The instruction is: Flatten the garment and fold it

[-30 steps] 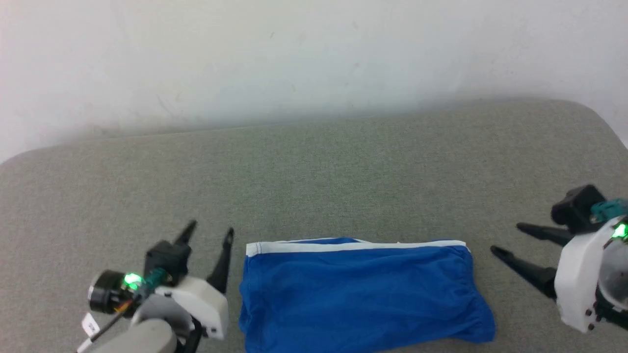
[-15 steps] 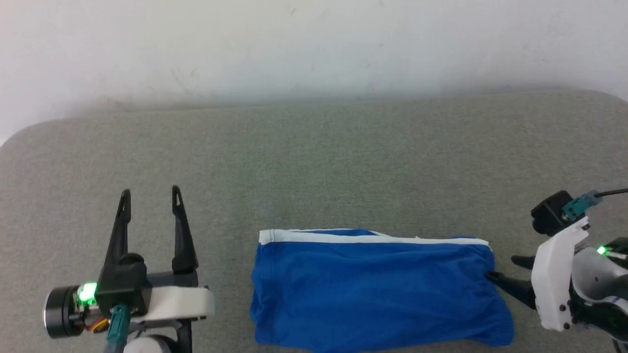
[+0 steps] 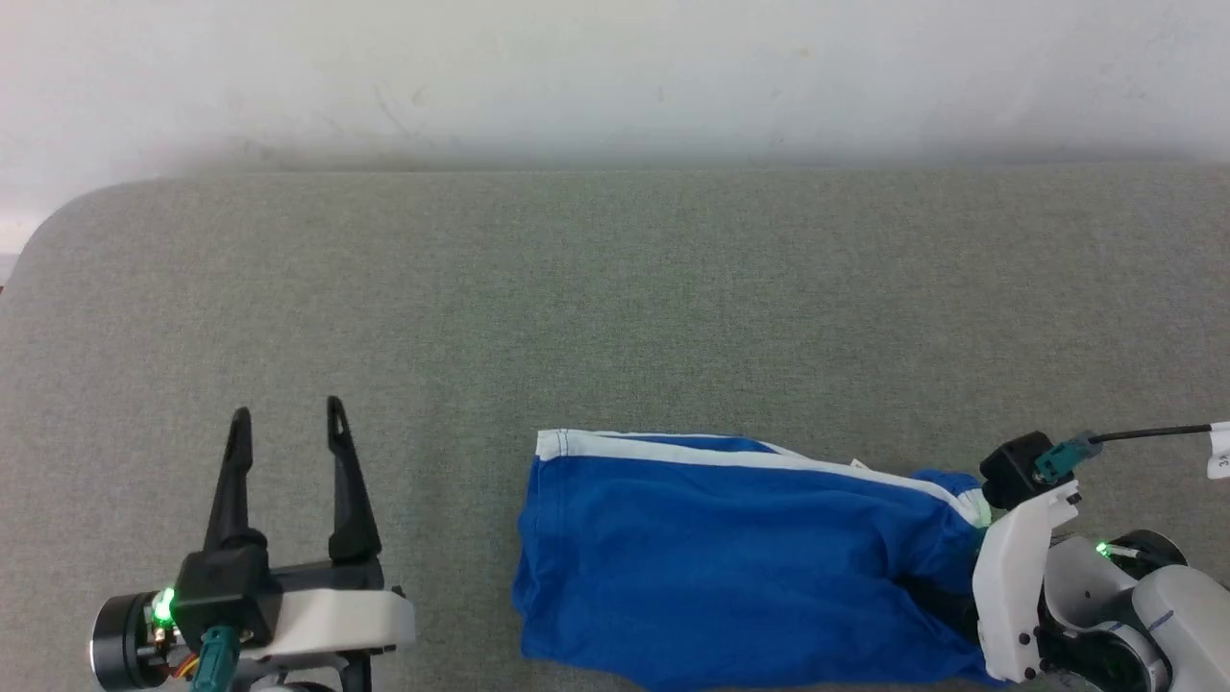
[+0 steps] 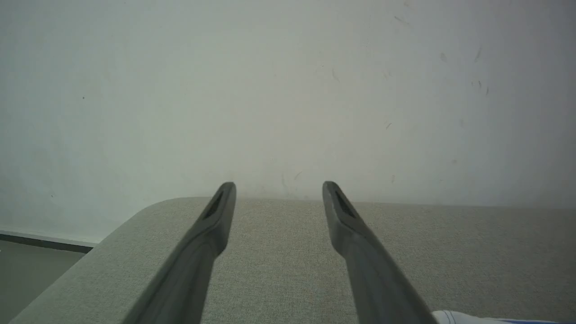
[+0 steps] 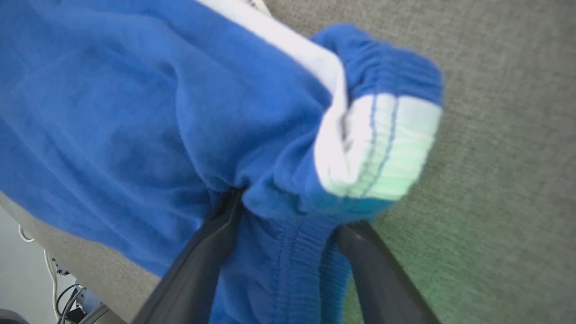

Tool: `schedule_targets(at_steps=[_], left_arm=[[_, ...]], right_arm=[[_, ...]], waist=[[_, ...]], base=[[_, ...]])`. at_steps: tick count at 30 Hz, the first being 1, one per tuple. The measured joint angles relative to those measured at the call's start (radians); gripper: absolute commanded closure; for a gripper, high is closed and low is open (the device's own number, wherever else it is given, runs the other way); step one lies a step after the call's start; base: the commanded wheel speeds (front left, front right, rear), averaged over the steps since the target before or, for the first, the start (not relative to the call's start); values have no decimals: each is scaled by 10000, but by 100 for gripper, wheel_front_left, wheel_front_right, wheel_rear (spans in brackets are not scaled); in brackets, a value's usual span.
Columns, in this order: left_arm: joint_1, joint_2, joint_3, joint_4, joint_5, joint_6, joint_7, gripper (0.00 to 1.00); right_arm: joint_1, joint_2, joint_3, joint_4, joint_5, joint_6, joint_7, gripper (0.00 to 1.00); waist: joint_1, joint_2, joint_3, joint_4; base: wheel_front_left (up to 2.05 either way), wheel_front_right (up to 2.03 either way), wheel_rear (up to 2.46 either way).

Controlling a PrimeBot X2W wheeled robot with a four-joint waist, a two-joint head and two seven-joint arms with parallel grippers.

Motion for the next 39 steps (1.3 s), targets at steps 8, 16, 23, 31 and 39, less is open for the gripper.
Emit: schedule_targets(at_steps=[8,16,23,31,39], left_arm=[[35,-391,368,121,966,-894,0,0],[210,-529,708,111,1337,-1068,0,0],[432,-652,817,268,1440,-1127,0,0],[453,-669,757,290,1576,-1149,0,0],[310,-752,458,360,1735,-1139,0,0]], right_arm=[[-337,-290,349,171,4,8,-853,100],[-461,-1799,-209,-445,383,4,-924,100],[85,-3300,-1187,-614,627,2,-405,100],[533,-3685,-1181,-3080,988,0,360,100],[-220,-2663,-35,-4759,949,0,1108,100]], waist=[[1,0,-7,-95],[1,0,-242,-313],[1,0,-410,-441],[0,0,-474,-481],[1,0,-237,-294]], base=[[0,0,0],[0,0,0],[0,0,0],[0,0,0],[0,0,0]])
